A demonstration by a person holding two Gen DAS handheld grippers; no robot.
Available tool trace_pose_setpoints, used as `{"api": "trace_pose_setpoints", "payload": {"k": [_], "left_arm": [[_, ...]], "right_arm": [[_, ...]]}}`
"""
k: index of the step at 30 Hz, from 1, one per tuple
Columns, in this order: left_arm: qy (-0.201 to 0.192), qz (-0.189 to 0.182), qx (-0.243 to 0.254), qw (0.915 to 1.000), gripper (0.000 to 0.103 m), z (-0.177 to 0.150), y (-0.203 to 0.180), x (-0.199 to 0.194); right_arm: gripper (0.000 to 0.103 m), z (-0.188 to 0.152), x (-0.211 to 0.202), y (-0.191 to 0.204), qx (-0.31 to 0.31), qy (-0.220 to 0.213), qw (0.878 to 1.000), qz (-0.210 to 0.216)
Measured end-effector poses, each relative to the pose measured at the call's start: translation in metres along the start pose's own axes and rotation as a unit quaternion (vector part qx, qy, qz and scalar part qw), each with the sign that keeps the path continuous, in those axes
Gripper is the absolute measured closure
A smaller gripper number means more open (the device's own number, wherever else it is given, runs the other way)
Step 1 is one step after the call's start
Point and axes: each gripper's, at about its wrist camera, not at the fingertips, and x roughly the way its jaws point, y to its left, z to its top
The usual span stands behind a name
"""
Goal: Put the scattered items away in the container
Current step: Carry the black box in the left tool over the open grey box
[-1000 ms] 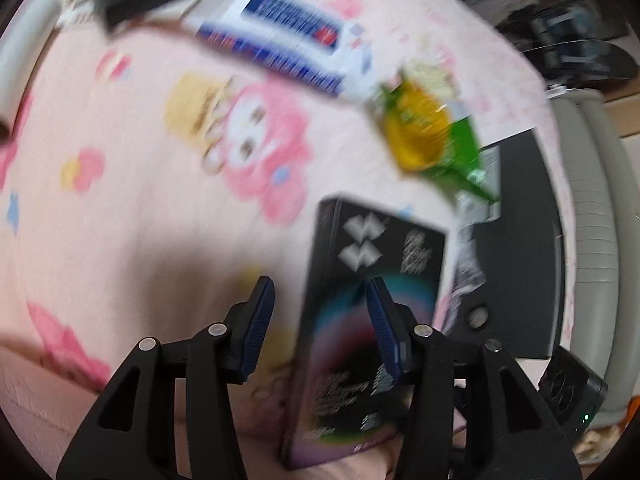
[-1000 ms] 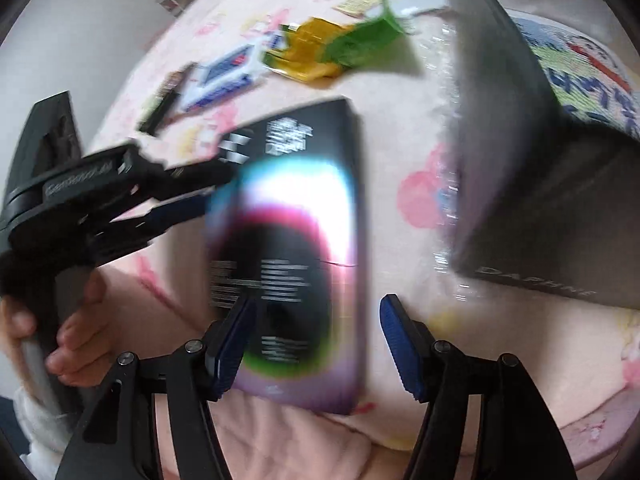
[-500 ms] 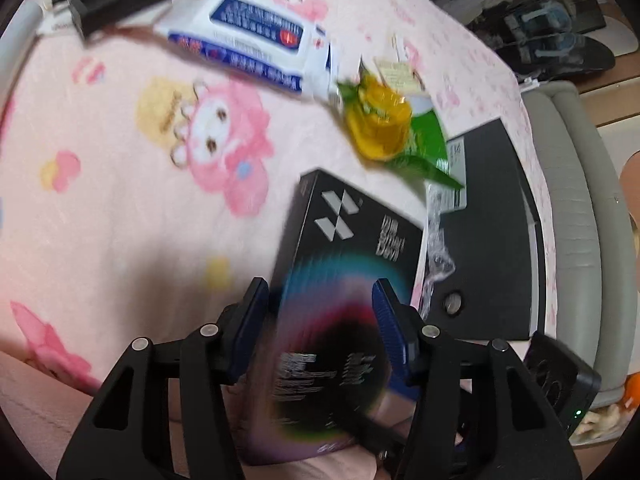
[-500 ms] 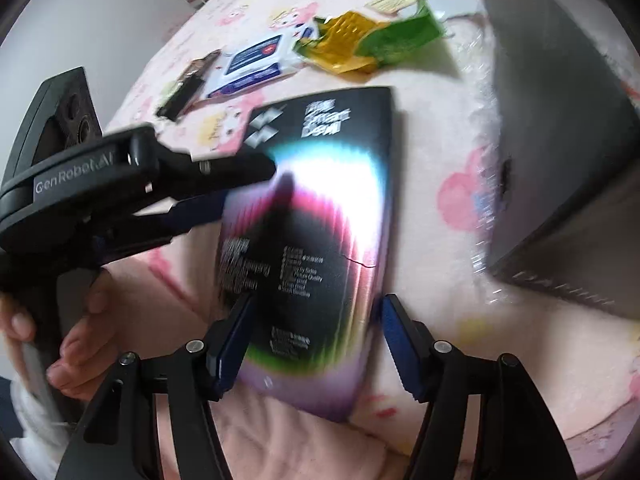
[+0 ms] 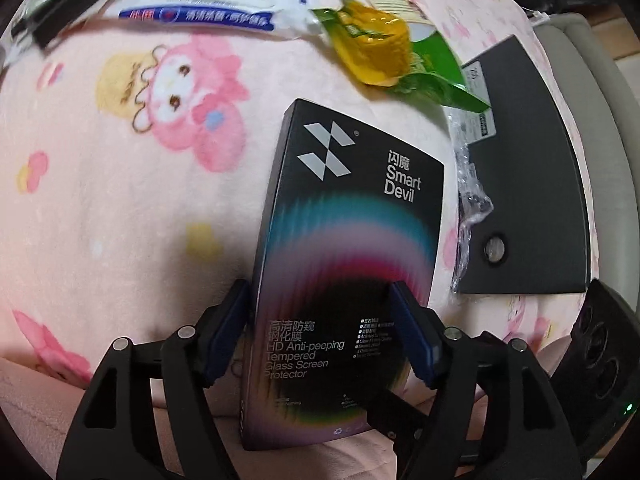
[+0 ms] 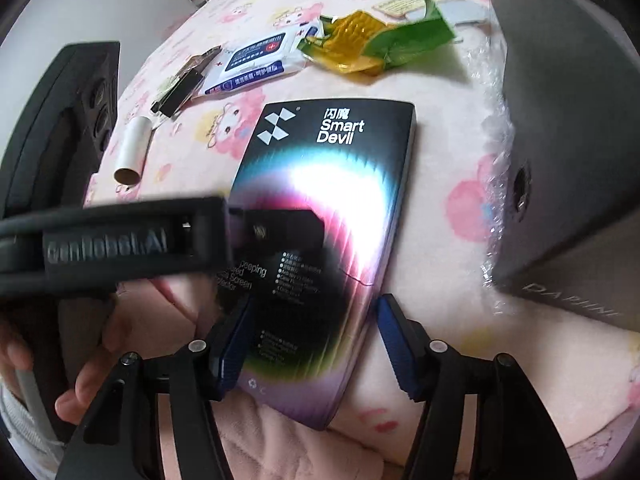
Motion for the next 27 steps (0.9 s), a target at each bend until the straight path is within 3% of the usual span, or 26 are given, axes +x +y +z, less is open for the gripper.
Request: {"api": "trace_pose_setpoints", "payload": {"k": [3, 5, 8, 10, 15, 19, 23, 27], "left_arm": [[-0.010, -0.059, -0.016, 0.9981, 0.041, 0.000, 0.009, -0.011], [-0.003, -0.078, -0.027, 0.9966, 0.043, 0.000, 0.013, -0.011], [0.009, -0.053, -0.017, 0.9984, 0.045, 0.000, 0.012, -0.006], [-0.008, -0.048, -0.002, 0.9988, 0.045, -0.002, 0.009, -0.014], [-0.060, -0.073, 0.027, 0.9952, 0.045, -0.012, 0.007, -0.049], [-0.094, -0.079, 0.009, 0.9924, 0.050, -0.021, 0.014, -0.079], [-0.117, -0.077, 0.008, 0.9901, 0.054, -0.026, -0.001, -0.100], [-0.140, -0.082, 0.037, 0.9860, 0.054, -0.011, -0.049, -0.106]], "right_arm": [[0.047, -0.001, -0.004, -0.003, 0.006, -0.006, 1.000, 0.007], [0.047, 0.001, -0.007, -0.009, 0.029, -0.014, 0.999, 0.010], [0.046, 0.000, -0.007, -0.011, 0.030, -0.013, 0.999, -0.001], [0.047, -0.001, -0.008, -0.007, 0.019, -0.017, 1.000, -0.006], [0.046, 0.000, -0.031, -0.004, 0.018, -0.040, 0.999, 0.016], [0.046, 0.006, -0.055, 0.002, 0.008, -0.065, 0.997, 0.030], [0.046, 0.012, -0.079, 0.009, -0.002, -0.089, 0.995, 0.044], [0.046, 0.018, -0.103, 0.015, -0.013, -0.114, 0.992, 0.058]]}}
